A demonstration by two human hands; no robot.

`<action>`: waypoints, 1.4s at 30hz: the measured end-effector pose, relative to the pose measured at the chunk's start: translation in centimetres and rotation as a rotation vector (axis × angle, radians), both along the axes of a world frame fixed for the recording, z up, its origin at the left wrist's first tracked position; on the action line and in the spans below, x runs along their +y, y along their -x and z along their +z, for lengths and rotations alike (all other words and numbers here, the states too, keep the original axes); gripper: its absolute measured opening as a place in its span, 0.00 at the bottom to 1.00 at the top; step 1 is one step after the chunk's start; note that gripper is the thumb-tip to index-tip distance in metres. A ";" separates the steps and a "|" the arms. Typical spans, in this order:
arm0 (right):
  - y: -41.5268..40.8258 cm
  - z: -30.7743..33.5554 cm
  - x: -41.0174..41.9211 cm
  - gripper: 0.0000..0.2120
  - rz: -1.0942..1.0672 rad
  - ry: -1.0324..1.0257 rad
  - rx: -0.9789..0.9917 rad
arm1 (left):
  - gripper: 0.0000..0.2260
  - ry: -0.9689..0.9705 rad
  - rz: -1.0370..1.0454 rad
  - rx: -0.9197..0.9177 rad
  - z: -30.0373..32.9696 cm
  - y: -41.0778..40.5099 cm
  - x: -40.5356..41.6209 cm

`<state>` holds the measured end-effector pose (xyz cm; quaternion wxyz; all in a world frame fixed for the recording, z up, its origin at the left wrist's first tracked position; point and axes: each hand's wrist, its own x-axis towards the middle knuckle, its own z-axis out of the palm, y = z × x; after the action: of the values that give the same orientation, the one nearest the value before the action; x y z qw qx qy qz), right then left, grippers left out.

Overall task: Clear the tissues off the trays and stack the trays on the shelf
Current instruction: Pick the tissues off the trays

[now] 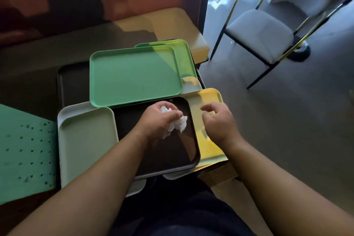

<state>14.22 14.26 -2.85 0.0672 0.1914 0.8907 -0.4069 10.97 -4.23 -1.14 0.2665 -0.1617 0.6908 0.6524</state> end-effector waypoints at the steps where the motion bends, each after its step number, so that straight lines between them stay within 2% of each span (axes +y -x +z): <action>1: -0.5 -0.6 1.0 0.15 0.046 -0.182 -0.071 | 0.05 0.001 0.001 0.002 0.0 -0.1 0.2; 4: -1.6 -2.3 2.0 0.23 0.184 -0.385 -0.286 | 0.08 0.030 -0.024 0.017 -0.1 -0.4 0.6; 8: -2.3 -3.2 1.7 0.13 0.233 -0.435 -0.188 | 0.10 -0.031 -0.027 0.005 -0.1 -0.8 1.0; 10: -2.1 -2.2 1.3 0.08 0.115 -0.248 -0.094 | 0.13 -0.070 -0.018 0.003 0.4 -1.1 1.4; 13: -2.1 1.8 0.2 0.02 -0.134 0.239 0.141 | 0.16 -0.208 0.048 -0.025 1.0 -1.1 2.5; 15: -2.4 4.6 -0.6 0.01 -0.157 0.478 0.275 | 0.12 -0.284 0.089 -0.074 1.5 -0.9 3.6; 17: -3.1 6.1 -0.9 0.01 -0.082 0.592 0.348 | 0.12 -0.443 0.094 -0.146 2.2 -0.8 5.4; 19: -3.9 6.3 -0.5 0.02 -0.021 0.476 0.413 | 0.14 -0.584 0.047 -0.233 3.2 -1.2 7.5; 21: -4.6 5.9 0.7 0.05 -0.033 0.250 0.533 | 0.16 -0.638 -0.018 -0.347 3.9 -2.1 9.8; 23: -5.3 5.4 2.5 0.07 -0.051 0.115 0.625 | 0.22 -0.670 -0.068 -0.431 4.4 -2.9 12.3; 26: -7.1 4.5 5.8 0.21 0.054 -0.096 0.582 | 0.30 -0.700 -0.113 -0.496 4.6 -3.9 15.6; 28: -8.9 4.2 8.4 0.27 0.097 -0.149 0.578 | 0.36 -0.713 -0.153 -0.552 4.5 -4.9 18.2; 30: -9.8 4.3 11.6 0.25 0.067 -0.103 0.603 | 0.43 -0.723 -0.188 -0.615 3.8 -5.8 21.4; 32: -10.1 4.4 15.1 0.15 0.044 -0.045 0.586 | 0.44 -0.643 -0.227 -0.620 3.1 -6.8 24.7; 35: -10.7 2.2 20.4 0.17 0.020 -0.014 0.382 | 0.37 -0.409 -0.431 -0.619 0.9 -8.3 28.9; 37: -12.1 -1.1 23.4 0.16 -0.137 -0.018 0.180 | 0.33 -0.275 -0.584 -0.588 -1.2 -9.5 30.8; 39: -13.6 -4.3 25.4 0.16 -0.339 0.036 0.030 | 0.24 -0.173 -0.593 -0.551 -3.6 -10.6 32.0; 41: -14.8 -6.8 26.4 0.18 -0.459 0.079 -0.061 | 0.14 -0.138 -0.554 -0.499 -5.7 -11.5 33.0; 42: -15.2 -7.7 26.7 0.18 -0.494 0.100 -0.101 | 0.13 -0.142 -0.566 -0.487 -6.5 -11.9 33.4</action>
<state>29.44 41.00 -10.51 0.0195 0.4194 0.7913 -0.4445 22.84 29.18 -7.63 0.6033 -0.0960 0.5775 0.5416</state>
